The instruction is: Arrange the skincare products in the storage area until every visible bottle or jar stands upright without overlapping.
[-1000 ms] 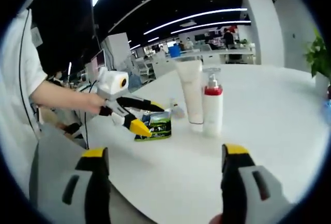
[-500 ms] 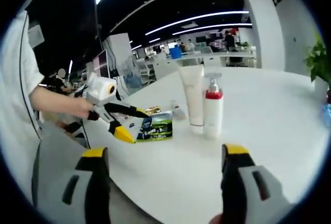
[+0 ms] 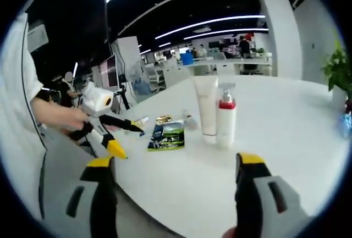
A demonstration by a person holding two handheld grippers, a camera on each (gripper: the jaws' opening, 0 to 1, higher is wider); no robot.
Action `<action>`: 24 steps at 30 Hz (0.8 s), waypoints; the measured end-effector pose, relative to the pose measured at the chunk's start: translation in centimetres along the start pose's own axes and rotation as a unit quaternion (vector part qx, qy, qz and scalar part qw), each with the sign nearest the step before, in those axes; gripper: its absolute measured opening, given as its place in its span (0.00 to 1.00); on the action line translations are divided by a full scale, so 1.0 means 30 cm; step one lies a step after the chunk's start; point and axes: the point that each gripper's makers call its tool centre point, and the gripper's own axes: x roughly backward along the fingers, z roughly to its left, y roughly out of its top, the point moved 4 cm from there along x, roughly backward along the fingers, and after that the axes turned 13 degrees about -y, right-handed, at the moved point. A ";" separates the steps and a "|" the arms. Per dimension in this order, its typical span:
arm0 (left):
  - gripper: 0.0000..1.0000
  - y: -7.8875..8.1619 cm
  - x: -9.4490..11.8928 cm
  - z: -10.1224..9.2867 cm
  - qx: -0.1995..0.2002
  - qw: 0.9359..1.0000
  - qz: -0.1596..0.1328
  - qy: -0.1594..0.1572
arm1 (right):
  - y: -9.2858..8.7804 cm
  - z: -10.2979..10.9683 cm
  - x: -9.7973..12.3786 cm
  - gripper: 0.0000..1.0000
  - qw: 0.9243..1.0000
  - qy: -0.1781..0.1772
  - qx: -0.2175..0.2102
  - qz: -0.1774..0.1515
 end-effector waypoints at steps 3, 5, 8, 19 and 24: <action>0.95 -0.011 0.021 -0.016 0.008 1.000 -0.005 0.009 | 0.003 0.001 0.007 0.91 1.000 -0.001 0.001 -0.002; 0.96 -0.020 0.037 -0.027 0.017 1.000 -0.010 0.015 | 0.005 0.003 0.011 0.91 1.000 -0.001 0.001 -0.003; 0.97 -0.029 0.056 -0.041 0.028 0.999 -0.017 0.020 | 0.003 0.006 0.015 0.91 1.000 -0.001 0.002 -0.003; 0.97 -0.048 0.109 -0.091 0.036 0.998 -0.029 0.036 | 0.001 0.030 0.038 0.90 1.000 0.004 0.004 -0.002; 0.96 -0.052 0.125 -0.112 0.037 0.998 -0.034 0.044 | -0.003 0.031 0.049 0.90 1.000 0.002 0.004 -0.001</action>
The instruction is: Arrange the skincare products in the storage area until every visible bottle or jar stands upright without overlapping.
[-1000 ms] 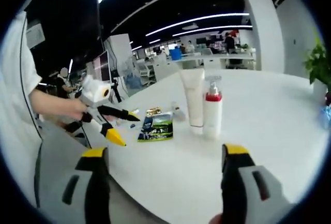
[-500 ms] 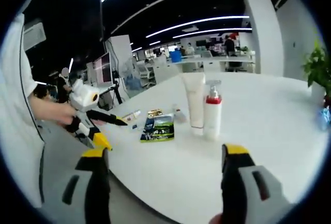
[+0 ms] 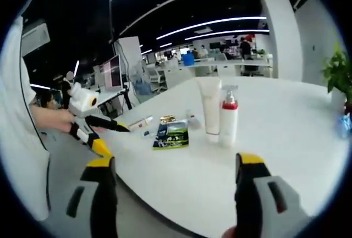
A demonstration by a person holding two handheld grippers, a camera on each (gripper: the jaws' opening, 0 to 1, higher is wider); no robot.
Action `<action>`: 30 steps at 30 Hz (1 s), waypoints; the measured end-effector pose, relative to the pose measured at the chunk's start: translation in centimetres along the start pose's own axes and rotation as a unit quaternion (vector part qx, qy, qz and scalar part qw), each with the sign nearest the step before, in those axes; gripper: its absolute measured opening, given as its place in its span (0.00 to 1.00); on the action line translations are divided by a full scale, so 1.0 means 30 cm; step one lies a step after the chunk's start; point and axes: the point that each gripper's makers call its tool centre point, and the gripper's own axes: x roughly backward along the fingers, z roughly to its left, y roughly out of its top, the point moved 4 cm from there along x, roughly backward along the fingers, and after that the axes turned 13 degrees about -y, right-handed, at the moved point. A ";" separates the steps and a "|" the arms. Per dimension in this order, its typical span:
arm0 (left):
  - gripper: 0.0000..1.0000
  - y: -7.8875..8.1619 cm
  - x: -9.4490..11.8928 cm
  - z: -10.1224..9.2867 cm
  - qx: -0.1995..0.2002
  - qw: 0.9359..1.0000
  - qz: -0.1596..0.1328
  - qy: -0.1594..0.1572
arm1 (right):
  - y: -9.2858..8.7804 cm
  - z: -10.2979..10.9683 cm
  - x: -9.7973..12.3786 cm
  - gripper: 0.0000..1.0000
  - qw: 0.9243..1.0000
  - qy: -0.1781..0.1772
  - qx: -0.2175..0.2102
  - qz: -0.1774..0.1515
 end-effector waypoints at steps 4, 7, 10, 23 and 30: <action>0.96 -0.009 0.011 -0.009 0.001 1.000 -0.005 0.008 | -0.010 0.002 0.009 0.90 1.000 0.000 -0.002 0.001; 0.95 -0.021 0.012 -0.011 0.003 1.000 -0.005 0.013 | -0.016 -0.002 0.010 0.89 1.000 -0.002 -0.006 0.000; 0.94 -0.020 0.014 -0.008 -0.001 1.000 -0.001 0.018 | -0.018 -0.006 0.007 0.89 1.000 -0.003 -0.007 -0.001; 0.93 -0.008 0.018 -0.009 0.001 1.000 -0.017 0.022 | -0.029 -0.006 0.006 0.88 1.000 -0.004 0.003 0.006; 0.92 -0.002 0.022 -0.011 -0.005 0.999 -0.024 0.022 | -0.037 -0.007 0.000 0.86 1.000 -0.009 0.009 0.016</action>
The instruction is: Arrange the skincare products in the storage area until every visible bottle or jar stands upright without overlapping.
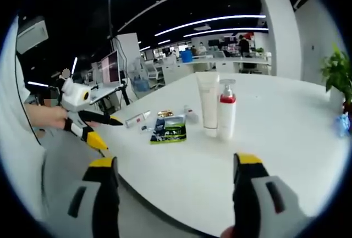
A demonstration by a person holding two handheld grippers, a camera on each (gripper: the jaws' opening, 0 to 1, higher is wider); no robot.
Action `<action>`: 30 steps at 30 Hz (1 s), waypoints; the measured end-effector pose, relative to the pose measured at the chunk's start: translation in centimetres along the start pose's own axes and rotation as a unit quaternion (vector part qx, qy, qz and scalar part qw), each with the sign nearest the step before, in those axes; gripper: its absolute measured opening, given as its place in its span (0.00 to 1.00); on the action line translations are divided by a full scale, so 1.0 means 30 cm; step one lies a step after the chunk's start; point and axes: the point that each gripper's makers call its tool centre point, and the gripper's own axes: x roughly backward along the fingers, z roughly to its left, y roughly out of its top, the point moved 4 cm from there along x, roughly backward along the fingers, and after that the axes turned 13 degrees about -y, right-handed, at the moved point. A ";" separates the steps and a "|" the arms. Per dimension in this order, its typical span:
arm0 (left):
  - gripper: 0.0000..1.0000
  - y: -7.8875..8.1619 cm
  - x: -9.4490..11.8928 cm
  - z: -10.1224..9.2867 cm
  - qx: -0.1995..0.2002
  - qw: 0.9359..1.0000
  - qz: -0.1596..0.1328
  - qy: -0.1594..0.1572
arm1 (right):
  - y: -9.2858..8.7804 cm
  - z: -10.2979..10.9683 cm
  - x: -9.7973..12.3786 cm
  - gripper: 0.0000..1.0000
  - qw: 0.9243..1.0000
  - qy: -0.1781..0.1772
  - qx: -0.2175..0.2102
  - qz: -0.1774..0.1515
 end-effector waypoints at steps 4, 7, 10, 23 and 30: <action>0.91 0.000 0.002 0.002 -0.001 1.000 -0.002 0.001 | -0.004 0.001 -0.002 0.86 1.000 -0.003 0.006 0.005; 0.91 -0.001 0.005 0.002 -0.003 1.000 -0.004 0.003 | -0.006 0.002 -0.004 0.86 1.000 -0.005 0.009 0.008; 0.92 -0.001 0.005 0.001 -0.003 1.000 -0.005 0.002 | -0.008 0.001 -0.006 0.86 1.000 -0.006 0.010 0.011; 0.92 0.006 0.004 0.004 -0.003 1.000 -0.014 -0.004 | -0.011 0.010 -0.035 0.87 0.999 -0.004 0.024 0.032; 0.92 0.010 0.003 0.005 -0.002 1.000 -0.018 -0.009 | -0.001 0.047 -0.106 0.86 0.999 0.010 0.028 0.038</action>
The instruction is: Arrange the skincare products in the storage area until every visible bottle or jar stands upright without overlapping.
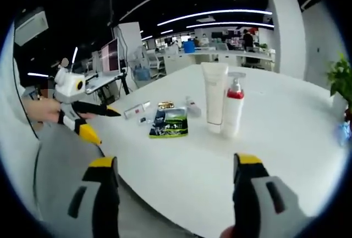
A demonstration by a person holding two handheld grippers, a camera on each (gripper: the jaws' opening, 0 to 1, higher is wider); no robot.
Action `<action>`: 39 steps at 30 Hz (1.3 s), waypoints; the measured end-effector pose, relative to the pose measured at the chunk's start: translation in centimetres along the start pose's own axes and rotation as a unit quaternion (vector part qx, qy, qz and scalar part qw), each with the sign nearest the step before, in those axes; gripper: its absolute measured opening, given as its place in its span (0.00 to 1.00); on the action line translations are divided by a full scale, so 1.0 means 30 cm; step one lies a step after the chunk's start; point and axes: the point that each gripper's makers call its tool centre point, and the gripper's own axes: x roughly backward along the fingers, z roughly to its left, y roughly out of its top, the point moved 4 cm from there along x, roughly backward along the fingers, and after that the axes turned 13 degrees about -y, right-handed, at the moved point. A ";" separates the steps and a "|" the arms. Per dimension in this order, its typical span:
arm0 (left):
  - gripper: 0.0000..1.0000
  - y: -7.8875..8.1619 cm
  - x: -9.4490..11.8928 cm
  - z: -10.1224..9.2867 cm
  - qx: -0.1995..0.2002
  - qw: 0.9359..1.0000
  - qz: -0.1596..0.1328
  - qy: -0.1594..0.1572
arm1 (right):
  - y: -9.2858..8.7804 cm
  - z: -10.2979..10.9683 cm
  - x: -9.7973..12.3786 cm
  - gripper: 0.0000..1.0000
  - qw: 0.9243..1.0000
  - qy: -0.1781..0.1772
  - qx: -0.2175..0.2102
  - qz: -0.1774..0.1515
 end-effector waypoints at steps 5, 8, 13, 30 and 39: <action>0.91 0.003 0.001 0.009 0.006 1.000 -0.005 -0.003 | 0.013 0.029 -0.052 0.81 1.000 0.009 0.017 0.013; 0.91 0.007 0.006 0.019 0.016 1.000 -0.013 -0.001 | 0.029 0.033 -0.099 0.77 0.999 0.005 0.036 0.021; 0.90 0.006 0.003 0.014 0.018 1.000 -0.014 -0.003 | 0.071 0.038 -0.179 0.78 0.998 0.000 0.064 0.025; 0.89 0.007 0.005 0.018 0.035 0.999 -0.022 -0.008 | 0.169 0.128 -0.399 0.73 0.988 0.045 0.142 0.043; 0.89 0.002 0.002 0.018 0.042 0.999 -0.019 -0.015 | 0.195 0.121 -0.535 0.63 0.980 -0.002 0.181 0.082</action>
